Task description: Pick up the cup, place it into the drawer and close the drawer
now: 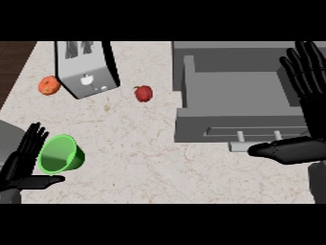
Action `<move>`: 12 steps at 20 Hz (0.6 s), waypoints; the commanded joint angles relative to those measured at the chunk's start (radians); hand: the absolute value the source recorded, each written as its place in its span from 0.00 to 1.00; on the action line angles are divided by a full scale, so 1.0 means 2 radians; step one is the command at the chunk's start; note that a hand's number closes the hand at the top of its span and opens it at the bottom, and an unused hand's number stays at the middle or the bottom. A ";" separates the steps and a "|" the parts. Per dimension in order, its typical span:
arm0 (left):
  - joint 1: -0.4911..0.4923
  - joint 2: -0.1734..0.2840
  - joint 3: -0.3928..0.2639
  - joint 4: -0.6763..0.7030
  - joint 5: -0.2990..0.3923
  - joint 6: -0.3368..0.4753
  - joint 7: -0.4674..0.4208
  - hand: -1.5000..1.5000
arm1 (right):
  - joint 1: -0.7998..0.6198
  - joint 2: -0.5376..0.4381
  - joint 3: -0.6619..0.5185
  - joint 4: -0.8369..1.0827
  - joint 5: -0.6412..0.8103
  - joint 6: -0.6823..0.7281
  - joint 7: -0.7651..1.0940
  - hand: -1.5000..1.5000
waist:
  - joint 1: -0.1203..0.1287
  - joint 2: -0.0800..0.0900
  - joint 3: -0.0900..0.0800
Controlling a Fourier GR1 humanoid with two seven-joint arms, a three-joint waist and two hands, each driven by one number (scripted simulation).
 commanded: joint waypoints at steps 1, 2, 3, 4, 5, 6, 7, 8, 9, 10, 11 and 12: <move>-0.036 0.012 0.004 0.078 -0.010 -0.018 -0.066 0.00 | -0.028 -0.010 -0.010 0.019 -0.004 0.003 0.009 0.00 | 0.000 0.000 0.000; -0.033 0.006 0.007 0.076 -0.008 -0.008 -0.079 0.00 | 0.033 0.003 0.011 -0.048 0.000 0.004 0.018 0.00 | -0.005 0.000 0.000; -0.036 0.006 0.003 0.090 -0.012 -0.019 -0.088 0.00 | 0.024 0.008 0.013 -0.019 0.009 0.002 -0.006 0.00 | -0.003 0.001 -0.001; -0.014 0.013 0.002 0.095 -0.015 -0.029 -0.112 0.00 | -0.020 -0.008 -0.005 -0.004 -0.011 0.007 0.020 0.00 | -0.002 0.002 -0.001; -0.017 -0.006 -0.003 0.091 -0.019 -0.013 -0.122 0.00 | -0.010 0.000 0.007 0.019 0.005 0.009 -0.007 0.00 | -0.001 0.002 -0.001; -0.031 -0.014 -0.004 0.089 -0.019 0.002 -0.118 0.00 | -0.001 -0.012 -0.011 -0.006 -0.013 0.013 0.012 0.00 | -0.003 0.001 -0.001; -0.021 0.003 -0.005 0.109 -0.026 -0.013 -0.135 0.00 | 0.001 -0.005 -0.007 0.014 -0.011 0.017 -0.011 0.00 | -0.003 0.002 -0.001; -0.031 0.013 -0.002 0.106 -0.020 -0.024 -0.123 0.00 | -0.026 -0.005 0.003 -0.014 -0.005 -0.002 0.039 0.00 | -0.003 0.001 -0.001; -0.046 -0.006 -0.004 0.114 -0.022 -0.007 -0.117 0.00 | -0.023 -0.009 -0.008 0.008 -0.015 0.009 0.024 0.00 | -0.005 0.003 -0.001; -0.039 -0.009 -0.005 0.118 -0.027 0.004 -0.134 0.00 | -0.009 0.006 0.010 -0.018 -0.003 -0.002 0.027 0.00 | -0.009 0.003 -0.002; -0.036 -0.006 -0.006 0.118 -0.027 -0.003 -0.143 0.00 | -0.015 -0.009 -0.009 -0.004 -0.019 0.013 0.015 0.00 | -0.007 0.003 -0.002; -0.047 -0.002 -0.007 0.116 -0.024 -0.024 -0.123 0.00 | -0.014 -0.019 -0.022 -0.017 -0.028 0.016 0.022 0.00 | -0.006 0.002 -0.001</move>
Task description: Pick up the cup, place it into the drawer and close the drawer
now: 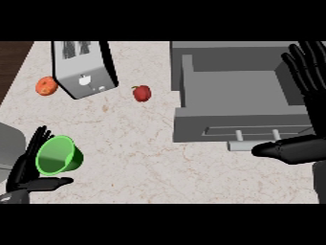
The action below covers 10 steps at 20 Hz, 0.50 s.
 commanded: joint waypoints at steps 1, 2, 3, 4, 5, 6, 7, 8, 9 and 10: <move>-0.015 -0.009 0.000 0.018 -0.003 -0.027 -0.058 0.00 | 0.012 -0.015 -0.023 -0.008 -0.033 0.021 0.002 0.00 | -0.004 0.000 0.000; -0.008 -0.022 -0.008 0.018 -0.010 -0.025 -0.068 0.00 | -0.015 0.002 0.005 -0.012 0.007 -0.015 0.023 0.00 | 0.000 0.000 0.000; -0.023 -0.006 -0.002 0.026 -0.006 -0.032 -0.060 0.00 | 0.002 0.009 0.004 0.012 0.008 -0.001 -0.025 0.00 | -0.002 0.002 -0.001; -0.030 -0.020 -0.001 0.029 -0.004 -0.021 -0.052 0.00 | -0.032 -0.011 -0.020 0.012 -0.018 0.000 0.016 0.00 | -0.001 0.001 0.000; -0.020 0.005 -0.004 0.031 -0.009 -0.045 -0.064 0.00 | -0.027 -0.013 -0.010 0.011 -0.010 0.005 0.016 0.00 | -0.001 0.002 -0.001; -0.021 -0.005 -0.004 0.030 -0.007 -0.044 -0.066 0.00 | 0.004 -0.014 -0.012 0.005 -0.015 0.017 0.003 0.00 | -0.004 0.001 0.000; -0.037 -0.015 0.000 0.032 -0.004 -0.034 -0.055 0.00 | -0.001 -0.003 -0.002 -0.001 -0.003 0.004 0.003 0.00 | -0.005 0.002 -0.001; -0.019 -0.015 -0.005 0.033 -0.009 -0.037 -0.076 0.00 | -0.005 -0.007 -0.009 -0.010 -0.019 0.008 0.013 0.00 | -0.007 0.002 -0.001; -0.033 0.000 -0.002 0.034 -0.005 -0.059 -0.058 0.00 | 0.014 -0.009 -0.008 -0.007 -0.013 0.016 -0.005 0.00 | -0.007 0.002 -0.001; -0.039 -0.012 -0.006 0.032 -0.008 -0.047 -0.057 0.00 | 0.008 -0.014 -0.018 0.001 -0.013 0.013 0.000 0.00 | -0.004 0.001 0.000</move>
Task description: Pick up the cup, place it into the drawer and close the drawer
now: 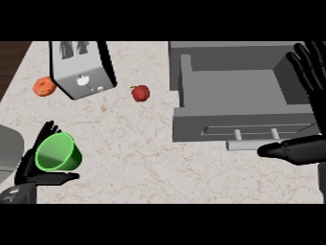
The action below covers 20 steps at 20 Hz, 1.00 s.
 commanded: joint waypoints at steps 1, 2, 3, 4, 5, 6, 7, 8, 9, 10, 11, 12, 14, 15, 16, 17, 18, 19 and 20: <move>-0.017 -0.013 -0.001 0.009 0.002 -0.056 -0.037 0.00 | -0.001 0.007 0.008 -0.012 0.011 -0.014 0.013 0.00 | -0.001 0.000 0.000; -0.003 -0.005 -0.004 0.009 0.000 -0.076 -0.051 0.00 | 0.006 -0.006 -0.009 -0.008 -0.011 0.005 0.005 0.00 | -0.001 0.000 0.000; -0.010 -0.010 -0.004 0.006 0.003 -0.092 -0.044 0.00 | -0.006 0.007 0.003 0.002 0.005 -0.009 0.003 0.00 | 0.002 0.001 0.000; 0.003 -0.016 -0.007 0.006 0.002 -0.099 -0.055 0.00 | -0.005 0.000 0.000 0.007 0.009 -0.003 -0.008 0.00 | 0.003 0.001 0.000; -0.009 -0.019 -0.006 -0.001 0.006 -0.116 -0.045 1.00 | 0.012 -0.011 -0.007 -0.016 -0.009 0.008 0.015 0.00 | -0.003 -0.001 0.000; -0.026 -0.022 -0.005 -0.001 0.010 -0.120 -0.026 1.00 | 0.011 0.001 -0.002 -0.013 -0.002 -0.002 0.007 0.00 | -0.002 -0.001 0.000; -0.029 -0.030 -0.002 -0.009 0.013 -0.107 -0.043 1.00 | -0.016 0.002 0.002 0.014 0.015 -0.012 0.002 0.00 | 0.003 0.002 -0.001; -0.013 -0.031 -0.012 -0.026 0.000 -0.076 -0.082 1.00 | -0.013 -0.002 -0.003 -0.001 0.005 -0.011 0.017 0.00 | 0.002 0.000 0.000; -0.006 -0.027 -0.011 -0.037 -0.001 -0.051 -0.102 1.00 | 0.000 -0.012 -0.014 0.023 0.001 0.008 -0.013 0.00 | 0.005 0.001 0.000; 0.013 -0.041 -0.011 -0.043 -0.005 -0.011 -0.127 1.00 | 0.009 -0.007 -0.004 0.002 0.008 0.003 -0.002 0.00 | 0.004 -0.001 0.000; -0.004 -0.026 0.000 -0.044 0.001 0.012 -0.115 1.00 | -0.007 0.004 0.003 -0.002 0.013 -0.015 0.015 0.00 | 0.004 0.000 0.000; 0.001 -0.042 -0.002 -0.043 -0.005 0.048 -0.127 1.00 | -0.013 -0.001 0.006 0.005 0.018 -0.010 0.011 0.00 | 0.003 0.001 0.000; -0.016 -0.031 0.008 -0.050 -0.001 0.076 -0.119 1.00 | -0.020 -0.024 -0.032 0.028 -0.017 0.011 0.002 0.00 | 0.003 0.000 0.001; -0.006 -0.050 0.011 -0.052 0.003 0.071 -0.149 1.00 | -0.011 -0.011 -0.008 0.018 0.001 0.007 -0.002 0.00 | 0.003 0.001 0.000; -0.028 -0.050 0.023 -0.051 0.021 0.038 -0.129 1.00 | -0.004 -0.013 -0.011 0.005 -0.006 0.008 0.005 0.00 | 0.000 -0.001 0.000; -0.019 -0.056 0.021 -0.047 0.021 0.031 -0.139 1.00 | -0.004 0.001 0.004 0.006 0.017 -0.008 0.000 0.00 | 0.003 0.000 0.000; -0.001 -0.057 0.027 -0.053 0.023 0.049 -0.162 1.00 | -0.005 -0.006 -0.011 0.002 -0.001 -0.002 0.007 0.00 | 0.004 -0.001 0.000; -0.042 -0.073 0.038 -0.050 0.033 0.081 -0.126 1.00 | -0.015 -0.001 -0.007 0.018 0.000 -0.002 -0.001 0.00 | 0.003 0.000 0.001; -0.018 -0.096 0.037 -0.061 0.034 0.102 -0.149 1.00 | -0.005 -0.002 -0.005 0.012 0.004 -0.001 -0.001 0.00 | 0.007 -0.002 0.001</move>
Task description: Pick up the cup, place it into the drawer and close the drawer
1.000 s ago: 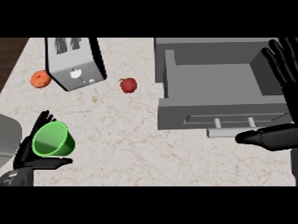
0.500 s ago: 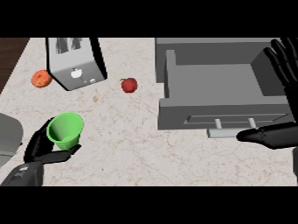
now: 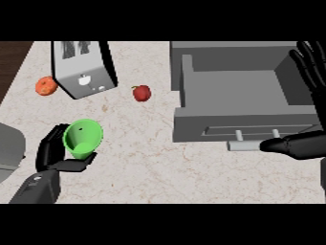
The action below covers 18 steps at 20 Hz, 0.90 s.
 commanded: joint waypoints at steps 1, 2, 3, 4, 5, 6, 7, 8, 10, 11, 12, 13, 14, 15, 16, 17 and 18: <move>-0.029 -0.043 0.031 -0.008 0.030 0.047 -0.056 1.00 | 0.019 0.000 -0.003 -0.001 -0.005 0.009 -0.013 0.00 | -0.001 -0.001 0.001; -0.035 -0.045 0.042 -0.008 0.036 0.069 -0.056 1.00 | 0.028 -0.012 -0.021 -0.013 -0.025 0.019 -0.007 0.00 | -0.006 -0.001 0.001; -0.040 -0.049 0.036 -0.002 0.034 0.039 -0.067 1.00 | 0.023 -0.001 -0.003 -0.008 -0.008 0.014 -0.017 0.00 | -0.004 0.000 0.000; -0.051 -0.046 0.028 -0.010 0.031 0.008 -0.059 1.00 | 0.009 -0.003 -0.012 0.031 0.003 0.014 -0.043 0.00 | 0.002 0.001 0.001; -0.044 -0.049 0.023 -0.016 0.030 -0.001 -0.068 1.00 | -0.004 0.000 -0.011 0.019 -0.003 0.001 -0.017 0.00 | 0.004 -0.001 0.001; -0.047 -0.035 0.016 -0.033 0.028 -0.019 -0.049 1.00 | 0.039 -0.004 -0.007 -0.005 -0.004 0.020 -0.029 0.00 | 0.004 -0.004 0.002; -0.073 -0.044 0.014 -0.039 0.031 -0.013 -0.030 1.00 | 0.015 0.004 0.007 -0.007 0.014 -0.004 -0.002 0.00 | 0.005 -0.004 0.001; -0.079 -0.047 0.007 -0.037 0.024 -0.009 -0.036 1.00 | 0.023 0.007 0.008 0.000 0.016 -0.001 -0.013 0.00 | 0.003 -0.003 0.001; -0.115 -0.065 -0.010 -0.067 0.019 0.011 0.021 1.00 | 0.014 0.005 0.010 0.012 0.026 -0.003 -0.019 0.00 | 0.010 -0.006 0.002; -0.101 -0.070 -0.021 -0.075 0.013 0.003 0.014 1.00 | 0.007 -0.006 -0.001 -0.002 0.005 0.002 0.013 0.00 | 0.010 -0.006 0.002; -0.103 -0.081 -0.026 -0.098 0.013 0.023 0.020 1.00 | 0.047 -0.003 -0.011 -0.007 0.000 0.012 -0.022 0.00 | 0.010 -0.007 0.003; -0.124 -0.057 -0.019 -0.105 0.022 0.009 0.051 1.00 | 0.007 0.007 0.009 -0.027 0.016 -0.018 0.025 0.00 | 0.012 -0.007 0.002; -0.130 -0.050 -0.026 -0.112 0.020 -0.002 0.058 1.00 | 0.020 0.003 0.000 0.013 0.014 0.003 -0.019 0.00 | 0.012 -0.006 0.002; -0.132 -0.101 -0.040 -0.139 0.017 0.037 0.075 1.00 | 0.013 -0.007 -0.019 0.017 0.002 0.005 -0.021 0.00 | 0.015 -0.008 0.003; -0.170 -0.098 -0.043 -0.139 0.014 0.043 0.106 1.00 | 0.021 -0.001 -0.008 0.024 0.021 0.000 -0.032 0.00 | 0.013 -0.007 0.003; -0.149 -0.103 -0.059 -0.175 0.013 0.031 0.127 1.00 | 0.036 -0.007 -0.015 0.009 0.008 0.012 -0.033 0.00 | 0.017 -0.010 0.003; -0.170 -0.102 -0.061 -0.186 0.018 0.023 0.155 1.00 | 0.009 0.005 0.000 -0.004 0.015 -0.012 0.005 0.00 | 0.019 -0.011 0.003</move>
